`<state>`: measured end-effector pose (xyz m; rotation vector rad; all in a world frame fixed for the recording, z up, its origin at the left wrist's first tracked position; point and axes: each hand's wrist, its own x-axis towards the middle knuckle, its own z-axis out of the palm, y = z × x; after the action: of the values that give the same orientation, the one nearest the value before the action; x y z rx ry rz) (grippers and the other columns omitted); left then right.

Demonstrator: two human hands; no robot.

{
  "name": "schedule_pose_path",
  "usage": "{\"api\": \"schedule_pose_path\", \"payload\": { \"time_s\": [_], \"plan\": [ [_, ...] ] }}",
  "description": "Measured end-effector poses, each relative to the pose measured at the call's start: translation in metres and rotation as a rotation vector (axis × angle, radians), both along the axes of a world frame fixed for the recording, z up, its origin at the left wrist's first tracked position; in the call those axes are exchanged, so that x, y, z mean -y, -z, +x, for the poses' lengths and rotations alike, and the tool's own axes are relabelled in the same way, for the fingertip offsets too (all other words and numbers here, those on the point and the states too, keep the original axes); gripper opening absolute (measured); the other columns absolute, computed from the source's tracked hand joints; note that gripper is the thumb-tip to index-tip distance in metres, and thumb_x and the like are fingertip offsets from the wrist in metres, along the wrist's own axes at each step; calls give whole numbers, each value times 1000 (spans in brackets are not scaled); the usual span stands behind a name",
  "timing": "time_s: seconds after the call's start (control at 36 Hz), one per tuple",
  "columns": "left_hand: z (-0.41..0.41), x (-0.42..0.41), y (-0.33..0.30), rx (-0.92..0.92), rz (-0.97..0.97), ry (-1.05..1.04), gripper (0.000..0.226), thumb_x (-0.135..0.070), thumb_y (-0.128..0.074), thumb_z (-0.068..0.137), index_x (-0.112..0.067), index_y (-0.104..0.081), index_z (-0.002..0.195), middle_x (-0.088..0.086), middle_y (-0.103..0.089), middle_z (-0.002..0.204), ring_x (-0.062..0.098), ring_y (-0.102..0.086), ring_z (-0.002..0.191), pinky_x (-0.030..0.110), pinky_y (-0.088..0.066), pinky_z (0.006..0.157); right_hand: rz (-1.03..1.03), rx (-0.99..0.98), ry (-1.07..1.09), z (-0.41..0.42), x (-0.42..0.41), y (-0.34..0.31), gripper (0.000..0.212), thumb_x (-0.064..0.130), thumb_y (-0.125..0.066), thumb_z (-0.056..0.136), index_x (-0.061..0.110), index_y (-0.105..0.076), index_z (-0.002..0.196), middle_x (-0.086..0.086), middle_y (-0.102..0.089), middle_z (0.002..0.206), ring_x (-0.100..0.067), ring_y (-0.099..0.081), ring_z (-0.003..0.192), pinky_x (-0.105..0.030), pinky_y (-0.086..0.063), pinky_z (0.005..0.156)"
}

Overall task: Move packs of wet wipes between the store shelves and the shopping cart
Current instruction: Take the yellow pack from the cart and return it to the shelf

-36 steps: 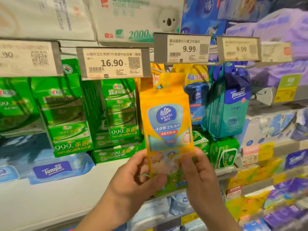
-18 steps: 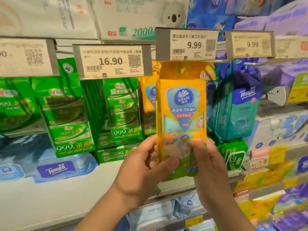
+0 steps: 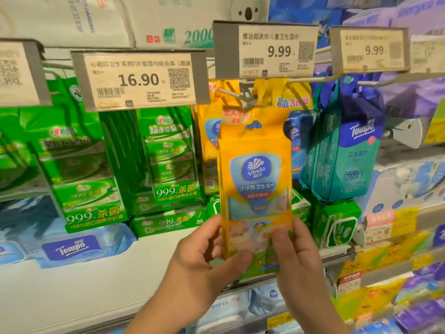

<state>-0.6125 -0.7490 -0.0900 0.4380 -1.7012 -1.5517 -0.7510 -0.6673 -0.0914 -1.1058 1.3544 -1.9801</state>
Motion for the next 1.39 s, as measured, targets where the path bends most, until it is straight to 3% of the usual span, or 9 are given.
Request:
{"api": "schedule_pose_path", "payload": {
  "time_s": [0.14, 0.25, 0.33, 0.5, 0.75, 1.0, 1.14, 1.22, 1.39],
  "plan": [
    [-1, -2, -15, -76, -94, 17, 48, -19, -79, 78, -37, -70, 122, 2, -76, 118, 21, -73, 106, 26, -57, 85, -91, -120, 59, -7, 1, -12, 29, 63, -68, 74, 53, -69, 101, 9, -76, 97, -10, -71, 88, -25, -58, 74],
    [-8, 5, -21, -59, -110, -25, 49, -32, -81, 77, -35, -69, 124, 5, -75, 117, 35, -70, 106, 48, -58, 92, -67, -168, 100, -8, 5, -23, 37, 79, -59, 76, 51, -68, 98, 9, -75, 96, -12, -71, 87, -32, -59, 74],
    [-12, 8, -25, -92, -39, -15, 47, -24, -81, 77, -21, -69, 122, 2, -76, 114, 16, -73, 96, 26, -57, 77, -20, -135, 101, -8, 8, -27, 27, 67, -52, 74, 54, -69, 90, 10, -76, 89, -13, -72, 80, -37, -59, 72],
    [-17, 13, -15, -137, 67, -1, 52, -28, -80, 68, -17, -70, 118, 7, -77, 105, 15, -70, 87, 23, -55, 68, 33, -89, 106, -3, 10, -26, 34, 70, -52, 72, 47, -70, 88, 0, -75, 84, -32, -68, 79, -54, -57, 68],
    [-16, 21, 12, -52, 105, -44, 60, -55, -88, 70, -26, -72, 120, 12, -76, 115, 31, -69, 102, 49, -54, 89, 119, 126, -32, -2, 23, 10, 37, 60, -67, 70, 32, -72, 92, -12, -69, 80, -27, -58, 57, -36, -45, 50],
    [-22, 38, -3, 81, 45, -171, 43, -39, -75, 89, -19, -69, 127, -9, -77, 109, 7, -71, 94, 31, -56, 84, 184, 132, 22, -1, 47, 1, 59, 66, -58, 76, 13, -65, 102, -12, -59, 63, -25, -54, 51, -37, -39, 52],
    [-32, 46, -15, 65, 138, -170, 24, -23, -65, 100, -7, -69, 118, 12, -77, 93, 24, -66, 71, 38, -57, 72, 258, 170, 32, -5, 67, -10, 46, 53, -54, 98, 9, -67, 101, -13, -61, 61, -22, -52, 49, -30, -39, 48],
    [-38, 53, -20, 83, 179, -188, 38, -40, -69, 92, -7, -71, 110, 28, -72, 93, 31, -63, 71, 56, -57, 76, 239, 248, 43, -4, 78, -15, 41, 50, -59, 97, 11, -69, 99, -8, -59, 59, -19, -50, 46, -30, -38, 47],
    [-38, 59, -19, 132, 166, -268, 47, -54, -69, 80, -14, -74, 103, 23, -73, 97, 28, -63, 76, 56, -57, 83, 237, 278, 26, -1, 83, -14, 33, 50, -59, 98, 18, -67, 100, -9, -60, 61, -18, -52, 46, -28, -40, 48]
  ]
}}
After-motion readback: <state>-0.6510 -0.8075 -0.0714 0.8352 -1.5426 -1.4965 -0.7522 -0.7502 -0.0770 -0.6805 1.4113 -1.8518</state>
